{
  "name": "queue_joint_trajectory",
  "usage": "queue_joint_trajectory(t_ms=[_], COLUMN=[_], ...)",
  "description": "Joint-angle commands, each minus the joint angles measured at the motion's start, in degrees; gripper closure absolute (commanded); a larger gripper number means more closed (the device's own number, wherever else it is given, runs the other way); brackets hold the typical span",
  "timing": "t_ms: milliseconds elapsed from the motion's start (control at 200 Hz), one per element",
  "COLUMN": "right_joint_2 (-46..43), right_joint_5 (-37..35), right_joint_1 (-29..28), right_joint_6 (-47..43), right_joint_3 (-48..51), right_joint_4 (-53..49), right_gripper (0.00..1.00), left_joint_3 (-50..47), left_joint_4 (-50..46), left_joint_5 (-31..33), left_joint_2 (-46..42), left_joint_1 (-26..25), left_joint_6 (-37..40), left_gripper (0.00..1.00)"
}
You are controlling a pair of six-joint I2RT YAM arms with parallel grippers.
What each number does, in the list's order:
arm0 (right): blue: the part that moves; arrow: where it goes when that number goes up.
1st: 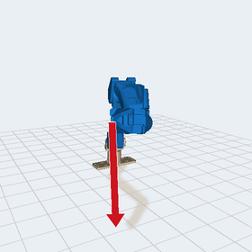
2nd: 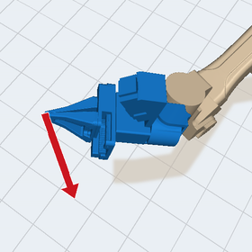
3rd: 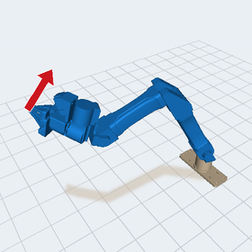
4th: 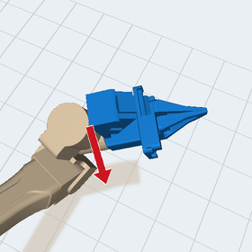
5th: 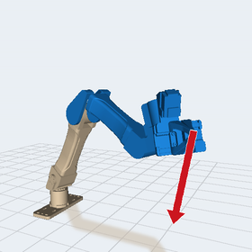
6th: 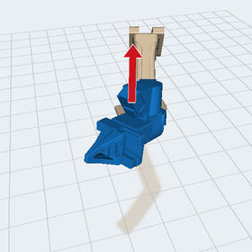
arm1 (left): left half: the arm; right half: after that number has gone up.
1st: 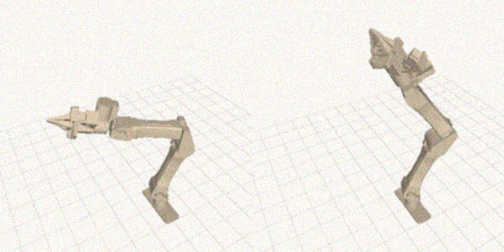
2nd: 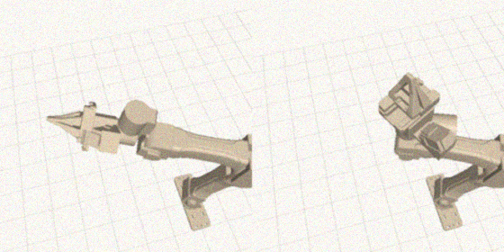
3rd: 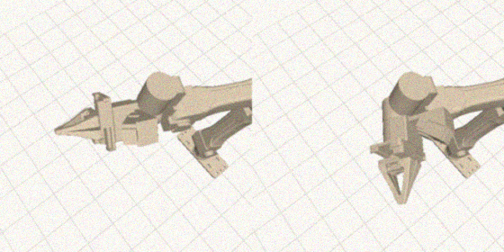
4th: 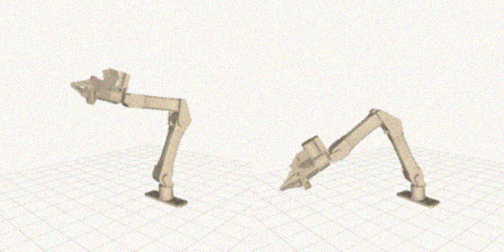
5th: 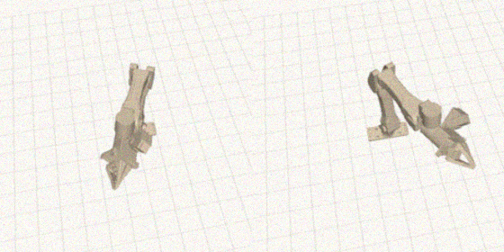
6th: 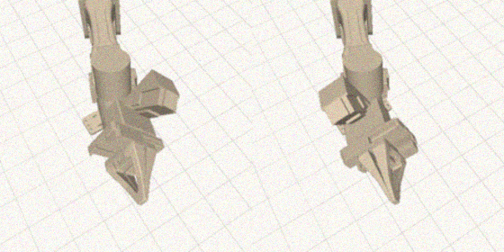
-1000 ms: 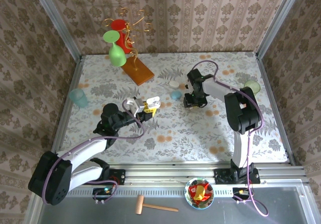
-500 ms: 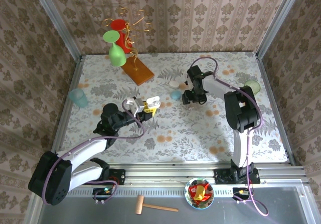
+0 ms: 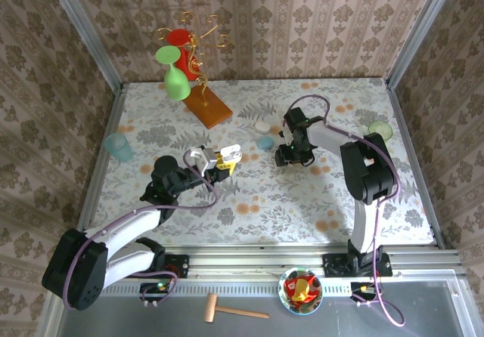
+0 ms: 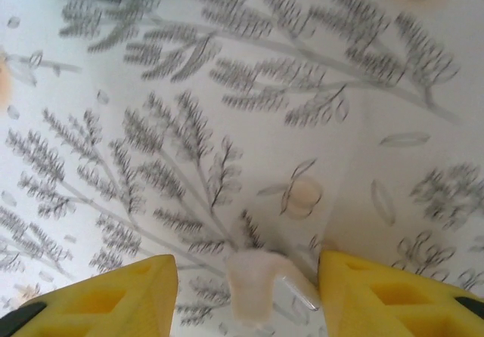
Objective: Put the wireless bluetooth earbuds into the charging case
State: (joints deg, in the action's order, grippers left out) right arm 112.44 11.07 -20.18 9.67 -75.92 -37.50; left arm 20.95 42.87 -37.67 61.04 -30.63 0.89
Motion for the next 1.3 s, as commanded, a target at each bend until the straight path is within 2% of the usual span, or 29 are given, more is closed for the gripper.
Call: queue_joint_trajectory(t_ms=[0, 150, 315, 420, 675, 865, 1295], right_joint_2=[-3.05, -5.77, -5.84, -4.27, 1.96, 7.06, 14.3], right_joint_5=[2.18, -1.38, -5.96, -10.49, -19.83, -21.61, -21.86], right_joint_1=[-1.5, -1.66, -2.27, -3.64, -7.36, -8.29, -8.29], right_joint_6=[2.01, 2.38, 1.05, -1.24, -8.62, -10.55, -5.69], right_joint_3=[2.96, 3.3, -0.4, -3.71, -12.39, -17.79, -25.82], right_joint_4=[-1.89, -2.46, -5.2, -8.16, -17.76, -22.3, -28.7], right_gripper=[0.49, 0.5, 0.45, 0.44, 0.48, 0.51, 0.6], left_joint_3=[-0.13, -0.35, -0.3, -0.21, -0.3, -0.13, -0.68], left_joint_4=[2.3, 2.13, 2.45, 2.31, 0.91, 1.15, 1.74], left_joint_5=[-1.23, -0.83, -0.84, -0.83, -0.86, -0.72, -0.74], left_joint_2=[-0.17, -0.3, 0.1, 0.14, -0.3, 0.44, 0.49], left_joint_1=[0.4, 0.4, 0.4, 0.4, 0.4, 0.4, 0.4], left_joint_6=[-0.17, 0.09, -0.18, -0.11, -0.18, -0.58, -0.62], left_gripper=[0.93, 0.93, 0.93, 0.93, 0.93, 0.93, 0.93])
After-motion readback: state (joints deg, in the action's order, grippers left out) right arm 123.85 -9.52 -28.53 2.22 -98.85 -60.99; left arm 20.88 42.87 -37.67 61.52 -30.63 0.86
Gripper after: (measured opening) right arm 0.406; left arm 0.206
